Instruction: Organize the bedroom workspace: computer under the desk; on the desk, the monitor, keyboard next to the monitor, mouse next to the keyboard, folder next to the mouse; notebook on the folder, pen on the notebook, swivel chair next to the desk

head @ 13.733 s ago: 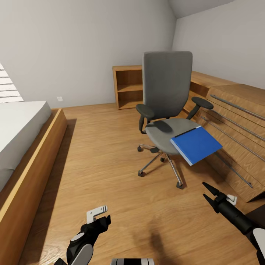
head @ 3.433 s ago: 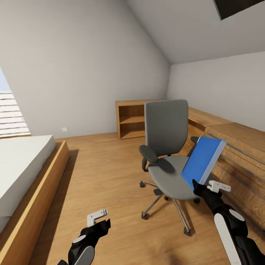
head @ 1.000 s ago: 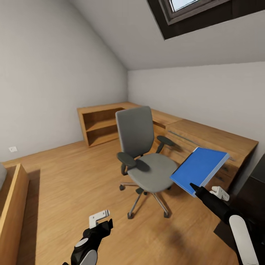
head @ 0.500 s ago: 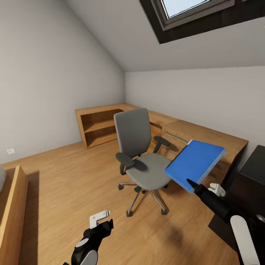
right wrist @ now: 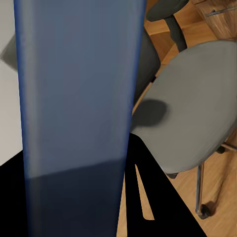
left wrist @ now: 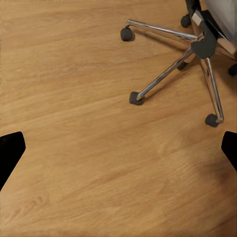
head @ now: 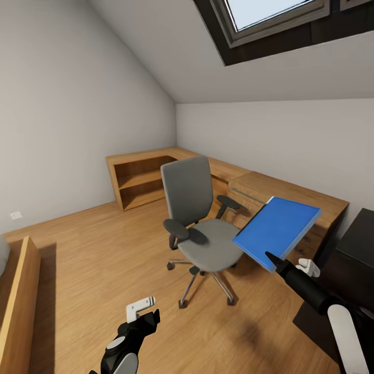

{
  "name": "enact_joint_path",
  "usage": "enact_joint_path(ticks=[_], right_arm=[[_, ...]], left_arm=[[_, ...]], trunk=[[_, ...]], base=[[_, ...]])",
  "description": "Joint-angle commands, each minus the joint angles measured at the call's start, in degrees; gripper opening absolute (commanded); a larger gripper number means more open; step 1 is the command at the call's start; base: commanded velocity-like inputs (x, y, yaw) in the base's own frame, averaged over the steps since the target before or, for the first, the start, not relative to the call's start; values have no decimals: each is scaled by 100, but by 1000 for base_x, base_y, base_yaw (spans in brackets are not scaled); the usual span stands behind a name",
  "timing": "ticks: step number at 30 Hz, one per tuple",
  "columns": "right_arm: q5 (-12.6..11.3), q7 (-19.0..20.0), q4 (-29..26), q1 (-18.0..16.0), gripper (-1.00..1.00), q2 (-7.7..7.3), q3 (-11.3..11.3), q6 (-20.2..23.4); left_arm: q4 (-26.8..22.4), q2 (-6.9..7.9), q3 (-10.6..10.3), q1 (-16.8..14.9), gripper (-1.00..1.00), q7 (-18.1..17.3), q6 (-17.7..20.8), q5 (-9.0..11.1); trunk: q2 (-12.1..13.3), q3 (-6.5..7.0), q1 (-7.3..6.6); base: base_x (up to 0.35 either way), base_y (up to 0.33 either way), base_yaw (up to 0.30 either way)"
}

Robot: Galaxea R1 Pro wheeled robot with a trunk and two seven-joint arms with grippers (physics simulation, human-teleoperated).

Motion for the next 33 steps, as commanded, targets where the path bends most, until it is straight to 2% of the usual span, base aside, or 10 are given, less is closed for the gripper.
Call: enact_joint_path(ticks=[1,21,26,30,33], right_arm=[[9,23,-3,-5,-100,2,-18,36],[17,23,-7,4,-100,-4,-28,41],[25,23,1,4,-100,-6,-45,38],[24,23,15,4,-100,1,-225,40],[19,23,17,4,-100,2,-264,41]], left_arm=[[-8,5,-12,-6,100,43,16,26],[-8,5,-7,-6,100,45,-1,19],[-8,10,-4,-6,100,48,-147,19],[44,11,-5,-6,100,46,-214,23],[124,6,-11,-6,100,44,-220,18]], trunk=[[39,13,-23],[841,372,-462],[841,372,-462],[841,372,-462],[841,372,-462]], base=[[0,0,-77],[0,0,-253],[0,0,-295],[0,0,-297],[0,0,-297]])
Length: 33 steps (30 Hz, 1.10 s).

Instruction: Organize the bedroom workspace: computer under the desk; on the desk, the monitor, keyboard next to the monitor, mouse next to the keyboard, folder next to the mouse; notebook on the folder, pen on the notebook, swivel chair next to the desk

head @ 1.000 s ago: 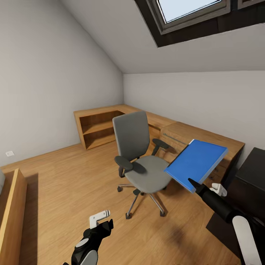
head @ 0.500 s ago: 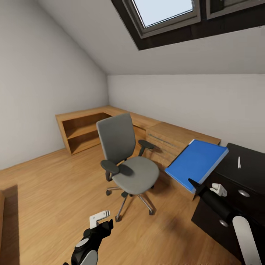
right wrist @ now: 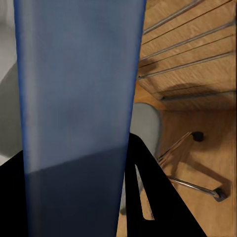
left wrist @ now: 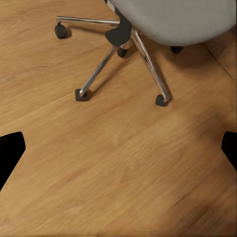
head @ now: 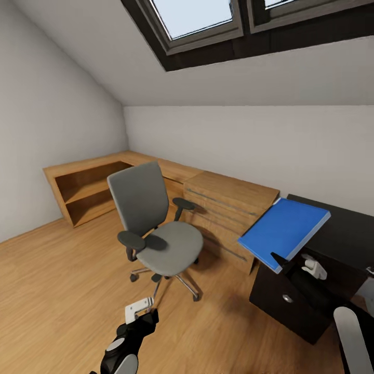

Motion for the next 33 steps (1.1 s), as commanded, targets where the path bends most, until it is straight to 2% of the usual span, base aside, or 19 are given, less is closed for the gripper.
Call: enact_joint_path(ticks=[1,11,16,20,22,23,24,26,30,33], right_arm=[[-2,23,0,-6,-100,2,-14,36],[-2,15,14,-6,-100,12,-20,37],[-2,9,17,-6,-100,10,-20,42],[1,7,22,-6,-100,10,-20,43],[4,6,24,-6,-100,14,-20,44],[10,6,26,-6,-100,20,-20,56],[11,6,28,-6,-100,22,-20,59],[14,0,34,-6,-100,26,-20,65],[15,-4,75,-6,-100,28,-16,66],[16,-5,188,-6,-100,28,-11,49]], left_arm=[[-3,5,-11,-6,100,41,17,22],[99,20,2,-6,100,46,16,45],[1070,29,5,-6,100,29,15,35],[1657,31,10,-6,100,21,-3,26],[2031,29,4,-6,100,16,-109,15],[2671,23,-23,-6,100,-6,-593,14],[2845,20,-31,-6,100,-20,-743,12],[3476,10,-106,-6,100,-170,-1354,-77],[3848,6,-171,-6,100,-352,-1713,-352],[3970,0,-186,-6,100,-378,-1890,-399]], trunk=[[-3,-6,0],[-3,-6,0],[-3,-6,0],[-3,-6,0],[-3,-6,0],[-3,-6,0],[-3,-6,0],[-3,-6,0],[-3,-6,0],[-3,-6,0]], base=[[0,0,-297],[0,0,-297],[0,0,-297],[0,0,-297],[0,0,-297],[0,0,-297],[0,0,-297],[0,0,-297],[0,0,-297],[0,0,-297]])
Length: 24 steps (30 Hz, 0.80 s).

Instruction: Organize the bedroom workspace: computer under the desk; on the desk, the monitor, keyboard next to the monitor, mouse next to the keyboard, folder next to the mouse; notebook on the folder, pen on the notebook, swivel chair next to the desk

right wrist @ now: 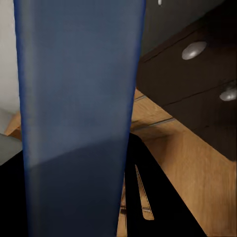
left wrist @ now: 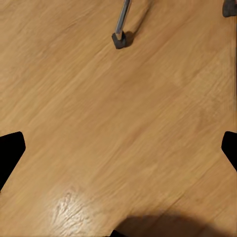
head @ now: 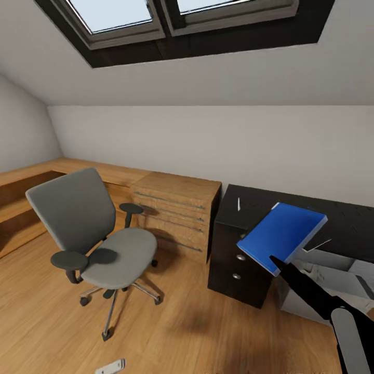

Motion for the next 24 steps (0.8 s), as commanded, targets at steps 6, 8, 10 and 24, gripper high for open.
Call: enact_joint_path(ticks=[6,8,10,24], right_arm=[[-21,26,284,-6,-100,2,17,24],[-22,26,296,-6,-100,2,24,23],[-24,26,312,-6,-100,5,33,19],[-22,114,345,-6,-100,2,7,-1]], left_arm=[[241,5,-52,-7,100,12,-252,35],[257,5,-50,-7,100,10,-256,37],[379,-1,-48,-7,100,6,-261,29],[663,-117,-30,-7,100,-121,-273,13]], trunk=[[-3,-5,0],[-3,-5,0],[-3,-5,0],[-3,-5,0]], base=[[0,0,-297],[0,0,-297],[0,0,-297],[0,0,-106]])
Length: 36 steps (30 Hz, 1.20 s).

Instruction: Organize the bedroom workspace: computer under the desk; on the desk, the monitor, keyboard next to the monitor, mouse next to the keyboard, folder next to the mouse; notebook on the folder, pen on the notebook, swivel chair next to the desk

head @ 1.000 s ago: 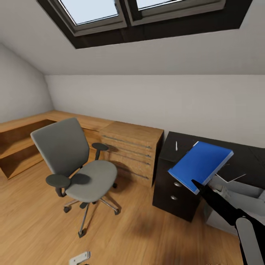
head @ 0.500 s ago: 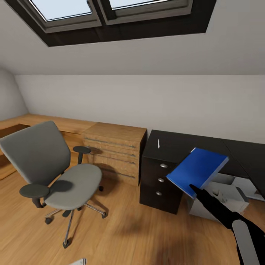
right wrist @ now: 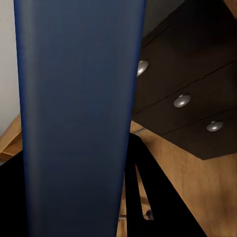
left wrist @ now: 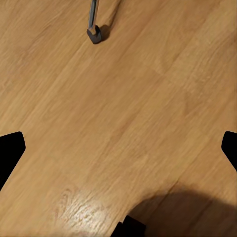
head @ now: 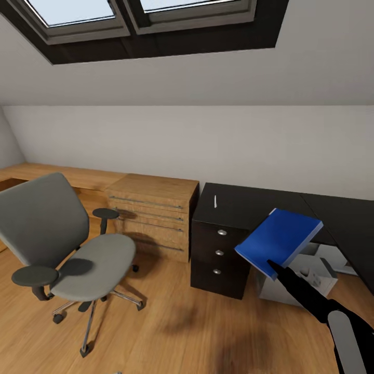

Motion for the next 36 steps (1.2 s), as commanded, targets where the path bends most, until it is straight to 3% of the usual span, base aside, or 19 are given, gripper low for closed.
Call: enact_joint_path(ticks=[1,11,22,36], right_arm=[[-3,26,-1,-5,-100,1,-11,36],[-41,434,-3,-5,-100,15,-12,42],[-50,428,149,-5,-100,0,-257,59],[-50,433,334,-5,-100,-16,-302,52]], left_arm=[[-3,7,-46,-6,100,32,-45,61],[120,0,-52,-6,100,31,-361,70],[130,-3,-54,-6,100,23,-366,64],[138,-3,-56,-6,100,-289,-366,70]], trunk=[[-3,-6,0],[-3,-6,0],[-3,-6,0],[-3,-6,0]], base=[[0,0,-2],[192,-43,-15],[110,-96,-288],[150,-45,-299]])
